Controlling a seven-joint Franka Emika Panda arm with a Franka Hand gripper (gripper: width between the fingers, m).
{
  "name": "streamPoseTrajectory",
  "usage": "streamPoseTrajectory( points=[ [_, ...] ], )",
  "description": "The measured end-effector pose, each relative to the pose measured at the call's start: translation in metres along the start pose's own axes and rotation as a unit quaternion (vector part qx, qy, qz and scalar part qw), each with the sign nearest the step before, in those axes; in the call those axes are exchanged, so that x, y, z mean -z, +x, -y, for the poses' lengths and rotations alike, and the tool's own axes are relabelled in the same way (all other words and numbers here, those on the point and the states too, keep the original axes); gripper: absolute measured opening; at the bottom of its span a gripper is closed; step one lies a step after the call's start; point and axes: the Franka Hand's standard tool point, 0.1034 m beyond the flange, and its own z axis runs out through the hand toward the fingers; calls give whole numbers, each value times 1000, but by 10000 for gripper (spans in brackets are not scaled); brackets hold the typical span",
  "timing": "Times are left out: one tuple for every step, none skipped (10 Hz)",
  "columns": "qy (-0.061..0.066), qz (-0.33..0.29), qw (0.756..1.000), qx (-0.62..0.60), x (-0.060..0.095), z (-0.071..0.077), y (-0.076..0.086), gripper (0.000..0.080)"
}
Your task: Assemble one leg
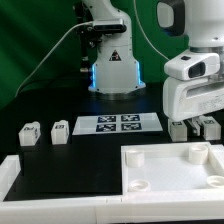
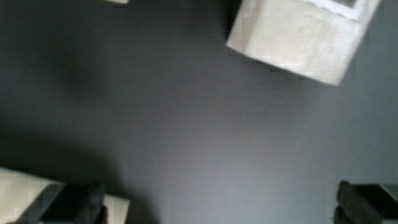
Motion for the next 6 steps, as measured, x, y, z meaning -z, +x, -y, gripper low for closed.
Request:
streamPoseTrajectory(
  points=[
    [-1, 64, 998, -10, 5, 7, 1, 649],
    [1, 123, 992, -16, 5, 10, 5, 649],
    [2, 159, 987, -19, 2, 8, 5, 649],
    [4, 225, 974, -18, 3, 9, -2, 649],
    [7, 269, 963, -18, 3, 9, -3, 649],
    [9, 298, 954, -18, 1, 9, -3, 649]
  ],
)
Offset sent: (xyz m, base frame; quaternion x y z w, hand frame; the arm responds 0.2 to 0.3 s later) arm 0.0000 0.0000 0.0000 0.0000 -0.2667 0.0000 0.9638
